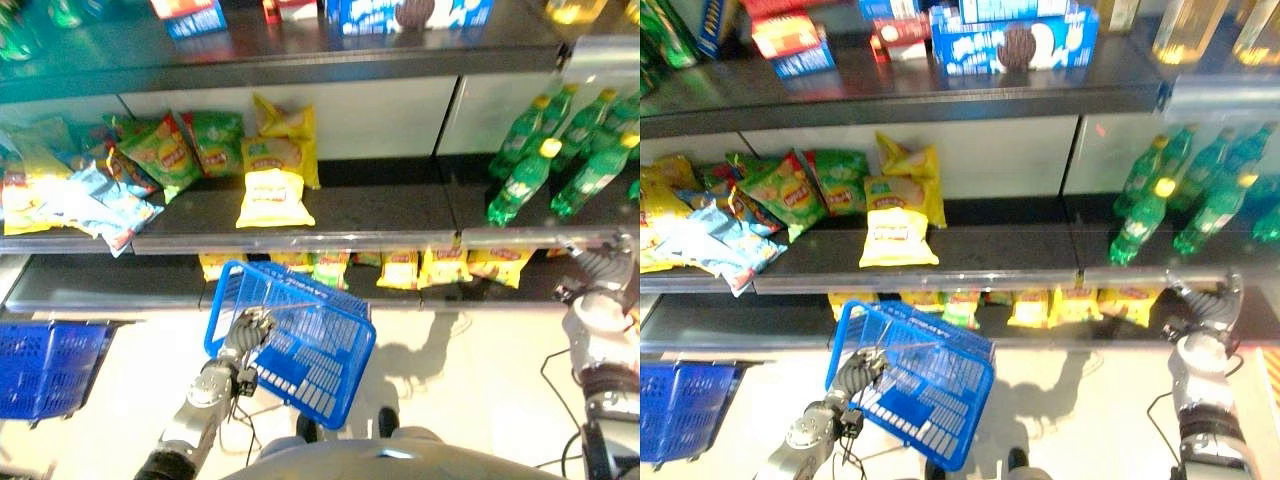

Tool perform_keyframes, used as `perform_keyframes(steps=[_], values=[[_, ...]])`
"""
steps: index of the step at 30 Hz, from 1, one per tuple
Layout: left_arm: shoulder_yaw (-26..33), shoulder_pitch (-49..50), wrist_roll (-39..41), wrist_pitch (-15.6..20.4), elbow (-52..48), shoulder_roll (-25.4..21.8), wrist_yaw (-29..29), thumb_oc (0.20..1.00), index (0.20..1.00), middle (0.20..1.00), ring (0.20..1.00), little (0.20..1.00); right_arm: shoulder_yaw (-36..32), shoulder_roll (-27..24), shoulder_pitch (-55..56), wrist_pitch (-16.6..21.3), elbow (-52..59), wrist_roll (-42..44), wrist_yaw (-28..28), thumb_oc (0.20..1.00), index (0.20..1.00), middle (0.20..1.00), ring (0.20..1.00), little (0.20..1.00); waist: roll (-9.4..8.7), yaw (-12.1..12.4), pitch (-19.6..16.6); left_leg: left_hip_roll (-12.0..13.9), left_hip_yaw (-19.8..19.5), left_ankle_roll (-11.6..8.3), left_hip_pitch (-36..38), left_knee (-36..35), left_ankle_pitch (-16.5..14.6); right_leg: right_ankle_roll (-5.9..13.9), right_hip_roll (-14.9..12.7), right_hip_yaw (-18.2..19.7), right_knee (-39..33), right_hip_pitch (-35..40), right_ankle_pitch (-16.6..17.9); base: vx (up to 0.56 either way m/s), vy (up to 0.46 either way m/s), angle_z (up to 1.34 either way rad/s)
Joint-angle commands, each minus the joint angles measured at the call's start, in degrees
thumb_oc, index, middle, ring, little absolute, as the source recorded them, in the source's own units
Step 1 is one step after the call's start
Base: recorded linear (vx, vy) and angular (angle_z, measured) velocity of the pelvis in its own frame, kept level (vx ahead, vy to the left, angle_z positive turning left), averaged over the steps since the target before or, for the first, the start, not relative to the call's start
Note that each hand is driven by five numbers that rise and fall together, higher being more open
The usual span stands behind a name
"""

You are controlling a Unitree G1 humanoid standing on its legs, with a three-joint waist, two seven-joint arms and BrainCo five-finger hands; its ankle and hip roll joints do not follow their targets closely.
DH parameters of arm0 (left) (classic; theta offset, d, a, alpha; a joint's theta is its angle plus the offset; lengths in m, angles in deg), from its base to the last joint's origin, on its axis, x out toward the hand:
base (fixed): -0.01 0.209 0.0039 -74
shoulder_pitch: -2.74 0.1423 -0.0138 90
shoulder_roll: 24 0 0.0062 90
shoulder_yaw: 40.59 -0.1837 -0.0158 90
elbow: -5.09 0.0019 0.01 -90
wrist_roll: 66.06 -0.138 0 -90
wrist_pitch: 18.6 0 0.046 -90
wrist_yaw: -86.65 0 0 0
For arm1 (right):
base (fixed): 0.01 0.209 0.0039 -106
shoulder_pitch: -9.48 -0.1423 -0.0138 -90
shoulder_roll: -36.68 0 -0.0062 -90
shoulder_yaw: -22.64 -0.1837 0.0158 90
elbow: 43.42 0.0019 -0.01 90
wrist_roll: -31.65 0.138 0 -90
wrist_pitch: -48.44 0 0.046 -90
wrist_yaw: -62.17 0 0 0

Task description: Pick up the snacks into the basket

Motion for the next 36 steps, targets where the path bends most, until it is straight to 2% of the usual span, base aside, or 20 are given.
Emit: perform_keyframes(steps=[1, 3, 6, 8, 16, 30, 36], values=[[1.3, -2.5, 3.1, 5.9, -6.2, -2.0, -0.4, 0.200, 0.200, 0.200, 0.200, 0.200, 2.4, -4.1, -7.3, 1.7, -0.6, 2.0, 0.5, 1.000, 1.000, 1.000, 1.000, 1.000, -2.18, 0.8, 0.0, -2.7, -0.5, 0.42, -2.3, 7.7, -6.7, 4.42, -1.9, 0.2, 10.3, -5.4, -4.8, -0.10, -0.010, -0.21], [0.0, -2.1, 4.3, 6.0, -7.8, -2.4, -1.0, 0.200, 0.200, 0.200, 0.200, 0.200, 3.6, -7.1, -11.6, 1.8, -1.7, 2.9, 0.8, 1.000, 1.000, 1.000, 1.000, 1.000, -1.18, 0.9, 1.9, -2.6, -0.2, 0.11, -4.0, 9.0, -6.5, 4.12, -1.7, 0.5, 12.4, -7.5, -5.3, -0.11, -0.033, -0.21], [0.0, -2.2, 4.4, 6.0, -8.1, -2.4, -0.9, 0.200, 0.200, 0.200, 0.200, 0.200, 4.1, -7.7, -12.5, 1.8, -1.5, 2.7, 0.7, 1.000, 1.000, 1.000, 1.000, 1.000, -0.90, 0.8, 2.3, -2.6, -0.2, -0.02, -4.6, 9.6, -6.5, 4.02, -1.7, 0.6, 13.3, -8.3, -5.6, -0.06, -0.029, -0.08], [-0.7, -2.7, 4.7, 5.8, -7.9, -1.9, -0.7, 0.200, 0.200, 0.200, 0.200, 0.200, 5.0, -8.9, -13.6, 1.8, 0.7, 2.2, 0.9, 1.000, 1.000, 1.000, 1.000, 1.000, -0.40, 0.4, 3.9, -2.5, -0.3, -0.38, -5.9, 11.0, -6.5, 3.69, -1.6, 0.4, 15.4, -9.8, -6.4, -0.07, -0.059, 0.00], [-0.8, -2.6, 4.1, 5.2, -7.3, -1.2, -0.1, 0.200, 0.200, 0.200, 0.200, 0.200, 5.8, -6.4, -9.8, 2.8, 12.7, 0.5, 2.6, 1.000, 1.000, 1.000, 1.000, 1.000, -0.31, -0.2, 6.3, -1.8, -0.4, -0.83, -7.1, 12.3, -6.4, 3.01, -1.2, 0.3, 18.6, -11.6, -7.7, -0.01, -0.053, 0.03], [-1.5, -1.5, 5.0, 4.7, -9.1, -1.9, 0.2, 0.200, 0.200, 0.200, 0.200, 0.200, 7.9, -8.5, -15.8, 3.3, 14.3, 2.9, 3.1, 1.000, 1.000, 1.000, 1.000, 1.000, -0.64, 0.2, 7.3, -1.6, -1.6, -1.15, -6.8, 11.7, -6.1, 2.65, -1.3, -1.0, 20.3, -11.9, -8.6, 0.00, -0.017, 0.02], [-1.9, -1.1, 5.7, 4.8, -10.0, -2.8, 0.4, 0.200, 0.200, 0.200, 0.200, 0.200, 10.9, -11.0, -24.5, 2.0, 6.9, 3.4, 1.4, 1.000, 1.000, 1.000, 1.000, 1.000, -0.99, 0.8, 7.4, -1.6, -2.1, -1.29, -6.8, 11.0, -5.8, 2.63, -1.3, -1.4, 20.5, -12.3, -8.5, 0.00, -0.007, 0.07]])
